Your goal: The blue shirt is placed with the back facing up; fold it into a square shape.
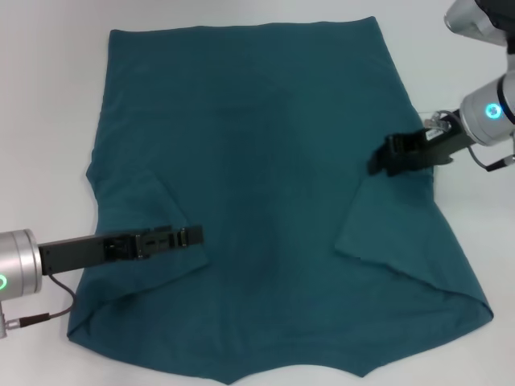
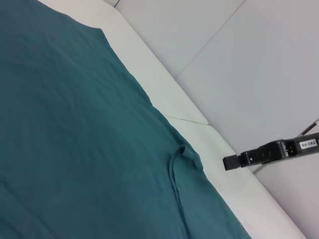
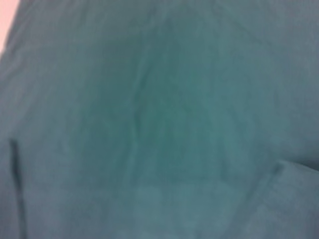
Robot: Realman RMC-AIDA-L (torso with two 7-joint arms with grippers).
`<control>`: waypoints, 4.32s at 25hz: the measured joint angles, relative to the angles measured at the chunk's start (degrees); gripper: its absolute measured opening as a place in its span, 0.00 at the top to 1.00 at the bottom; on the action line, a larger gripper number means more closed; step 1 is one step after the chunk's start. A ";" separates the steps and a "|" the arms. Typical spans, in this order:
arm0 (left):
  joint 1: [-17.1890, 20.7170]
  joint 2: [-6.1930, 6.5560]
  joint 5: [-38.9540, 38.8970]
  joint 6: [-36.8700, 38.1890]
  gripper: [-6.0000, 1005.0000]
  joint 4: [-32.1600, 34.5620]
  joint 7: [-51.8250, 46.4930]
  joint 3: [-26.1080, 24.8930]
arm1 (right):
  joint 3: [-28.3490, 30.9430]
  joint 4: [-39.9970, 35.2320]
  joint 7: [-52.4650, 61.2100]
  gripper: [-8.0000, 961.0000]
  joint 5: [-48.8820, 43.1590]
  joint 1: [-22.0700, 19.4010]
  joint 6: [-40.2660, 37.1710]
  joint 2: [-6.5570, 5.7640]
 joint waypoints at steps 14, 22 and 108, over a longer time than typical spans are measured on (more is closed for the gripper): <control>1.37 2.20 1.08 3.21 0.14 0.01 -18.57 -6.36 | 5.25 -1.04 -9.22 0.39 17.58 -8.25 -12.45 -4.29; 2.77 3.95 10.20 7.51 0.14 0.53 -29.52 -15.60 | 6.70 -1.40 -9.56 0.33 22.71 -14.18 -15.43 -5.10; 0.81 4.59 18.80 2.88 0.77 -7.24 -29.35 -20.72 | 7.25 -1.41 -12.64 0.33 22.42 -17.41 -16.11 -6.42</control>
